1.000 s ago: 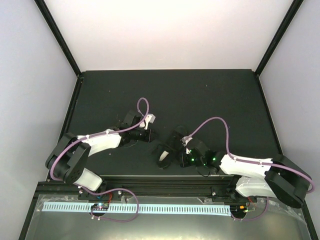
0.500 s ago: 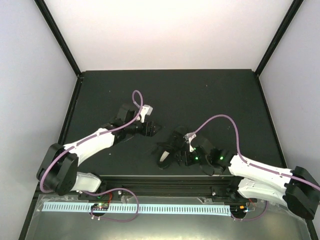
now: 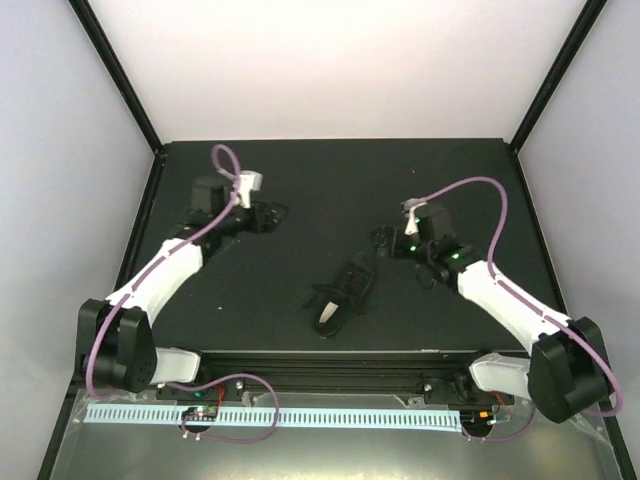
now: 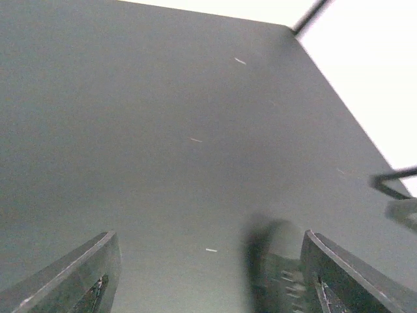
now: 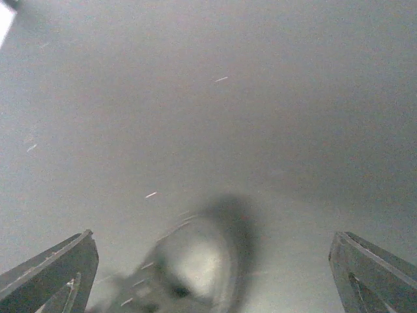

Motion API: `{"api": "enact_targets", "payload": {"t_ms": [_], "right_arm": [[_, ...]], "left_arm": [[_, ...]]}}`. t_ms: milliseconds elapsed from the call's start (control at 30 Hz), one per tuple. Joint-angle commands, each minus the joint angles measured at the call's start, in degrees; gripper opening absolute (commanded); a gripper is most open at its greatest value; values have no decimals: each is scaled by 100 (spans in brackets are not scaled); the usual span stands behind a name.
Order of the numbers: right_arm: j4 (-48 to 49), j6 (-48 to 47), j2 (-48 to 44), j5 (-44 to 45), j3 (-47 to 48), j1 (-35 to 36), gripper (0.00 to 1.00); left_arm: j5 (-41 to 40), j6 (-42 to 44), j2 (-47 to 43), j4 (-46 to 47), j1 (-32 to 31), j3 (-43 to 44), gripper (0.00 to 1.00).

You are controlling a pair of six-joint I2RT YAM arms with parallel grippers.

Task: Tie the shoes

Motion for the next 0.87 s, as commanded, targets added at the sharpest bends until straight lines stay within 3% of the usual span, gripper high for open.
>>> {"api": "enact_targets", "payload": {"t_ms": [0, 100, 200, 333, 533, 633, 833], "right_arm": [[215, -639, 125, -205, 168, -1510, 100], [594, -685, -40, -351, -95, -2754, 100], [1239, -761, -288, 468, -567, -3310, 100], [2758, -1092, -250, 1627, -1438, -3326, 100], [4477, -1512, 114, 1705, -2162, -3325, 100], [5149, -1677, 163, 1824, -2377, -3329, 100], [5241, -1787, 267, 1824, -2319, -3327, 100]], "left_arm": [[-6, 45, -320, 79, 1390, -254, 78], [-48, -109, -862, 551, 2536, -830, 79], [-672, -191, -1372, 1285, 3244, -1615, 80], [-1451, 156, -1569, 2438, 3250, -2481, 87], [-1542, 492, -910, 3983, 2997, -3131, 96], [-1733, 777, -671, 4164, 2767, -3087, 98], [-2096, 1070, -461, 4067, 2468, -2869, 98]]}}
